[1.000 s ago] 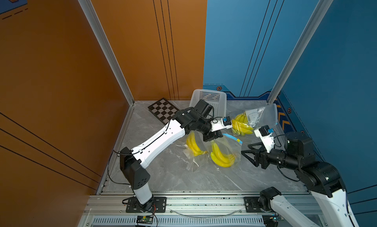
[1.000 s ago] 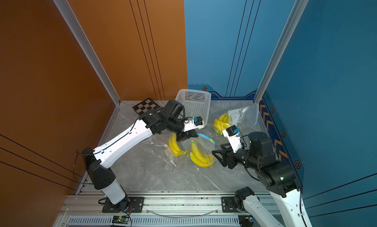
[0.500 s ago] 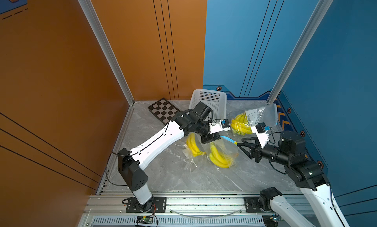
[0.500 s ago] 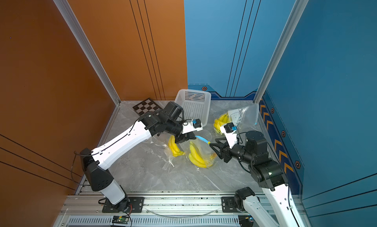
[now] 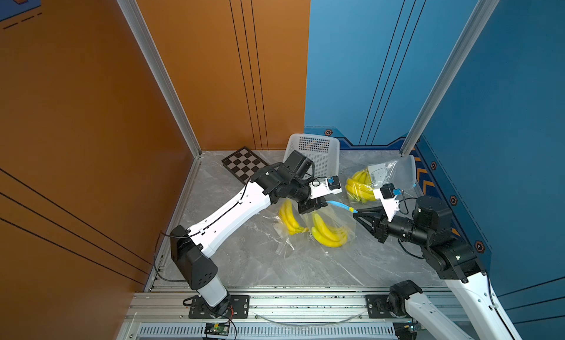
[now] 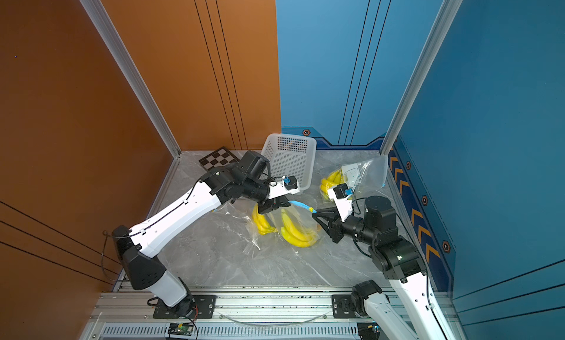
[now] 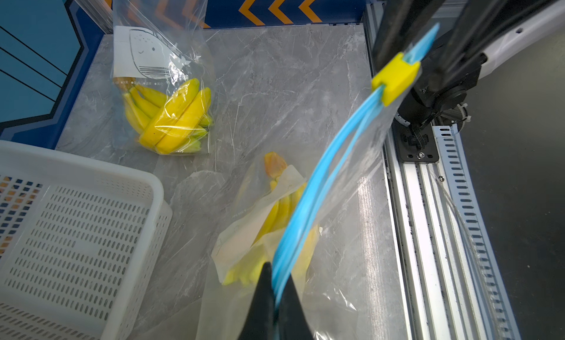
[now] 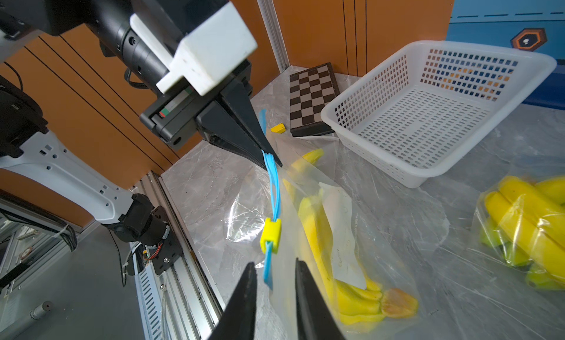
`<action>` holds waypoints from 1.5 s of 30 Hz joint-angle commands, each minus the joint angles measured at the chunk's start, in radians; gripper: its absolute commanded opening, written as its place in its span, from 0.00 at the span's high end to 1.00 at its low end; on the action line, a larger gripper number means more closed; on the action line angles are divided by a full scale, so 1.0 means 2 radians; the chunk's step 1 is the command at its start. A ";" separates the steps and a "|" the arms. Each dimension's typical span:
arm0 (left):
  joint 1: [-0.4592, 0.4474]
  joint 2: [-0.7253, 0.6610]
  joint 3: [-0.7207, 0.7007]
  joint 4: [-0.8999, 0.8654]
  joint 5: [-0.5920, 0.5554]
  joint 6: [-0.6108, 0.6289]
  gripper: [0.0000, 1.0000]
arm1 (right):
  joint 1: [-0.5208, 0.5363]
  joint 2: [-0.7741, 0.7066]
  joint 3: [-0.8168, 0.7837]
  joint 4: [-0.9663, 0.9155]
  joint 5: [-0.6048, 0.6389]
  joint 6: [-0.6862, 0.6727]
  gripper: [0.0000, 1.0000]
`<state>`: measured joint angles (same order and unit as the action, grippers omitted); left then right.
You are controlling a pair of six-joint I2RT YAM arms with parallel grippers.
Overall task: Open the zip-top bag and take out the banana
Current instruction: Unzip the zipper on the zipper food storage bag.
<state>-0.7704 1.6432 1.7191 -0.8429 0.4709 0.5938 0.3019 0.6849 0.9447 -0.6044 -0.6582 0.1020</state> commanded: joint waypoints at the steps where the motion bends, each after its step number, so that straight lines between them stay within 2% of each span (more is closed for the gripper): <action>1: 0.005 -0.012 -0.007 -0.008 -0.003 -0.003 1.00 | 0.002 -0.002 -0.004 0.017 -0.001 -0.004 0.82; 12: 0.009 -0.016 -0.010 -0.008 0.001 -0.003 1.00 | 0.003 0.014 -0.010 0.035 0.001 0.000 0.80; 14: 0.010 -0.016 -0.011 -0.008 0.001 -0.004 1.00 | 0.003 0.015 -0.011 0.037 0.000 0.000 0.84; 17: 0.011 -0.015 -0.013 -0.008 0.003 -0.004 1.00 | 0.003 0.016 -0.012 0.037 0.000 -0.005 0.97; 19: 0.013 -0.015 -0.014 -0.008 0.006 -0.004 1.00 | 0.003 0.015 -0.010 0.036 0.001 -0.010 1.00; 20: 0.014 -0.015 -0.015 -0.008 0.005 -0.005 0.95 | 0.003 0.015 -0.009 0.036 0.001 -0.012 1.00; 21: 0.015 -0.016 -0.015 -0.008 0.005 -0.008 0.70 | 0.002 0.015 -0.008 0.036 -0.001 -0.015 1.00; 22: 0.018 -0.017 -0.013 -0.008 0.010 -0.013 0.32 | 0.002 0.016 -0.008 0.036 -0.005 -0.019 1.00; 23: 0.021 -0.020 -0.010 -0.007 0.019 -0.020 0.09 | 0.001 0.016 -0.006 0.034 -0.010 -0.023 1.00; 24: 0.024 -0.023 -0.007 -0.004 0.035 -0.026 0.02 | 0.001 0.018 -0.004 0.031 -0.016 -0.031 1.00; 28: 0.033 -0.026 0.027 0.011 0.124 -0.053 0.02 | 0.000 0.021 0.005 0.010 -0.042 -0.099 1.00; 33: 0.021 -0.009 0.061 0.023 0.168 -0.067 0.00 | -0.004 0.036 0.025 0.000 -0.069 -0.154 1.00; 39: -0.009 0.008 0.072 0.024 0.169 -0.069 0.13 | -0.006 0.058 0.045 -0.002 -0.091 -0.167 1.00; 40: -0.015 0.011 0.075 0.025 0.169 -0.070 0.20 | -0.006 0.059 0.048 -0.002 -0.090 -0.168 1.00; 44: -0.028 0.020 0.082 0.025 0.168 -0.070 0.30 | -0.006 0.059 0.052 -0.003 -0.085 -0.166 1.00; 45: -0.030 0.023 0.082 0.024 0.164 -0.069 0.36 | -0.006 0.059 0.051 -0.002 -0.085 -0.165 1.00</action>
<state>-0.8207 1.6695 1.8618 -0.7929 0.7742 0.4454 0.2935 0.8078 1.0168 -0.5938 -0.8085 -0.2100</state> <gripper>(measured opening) 0.660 0.047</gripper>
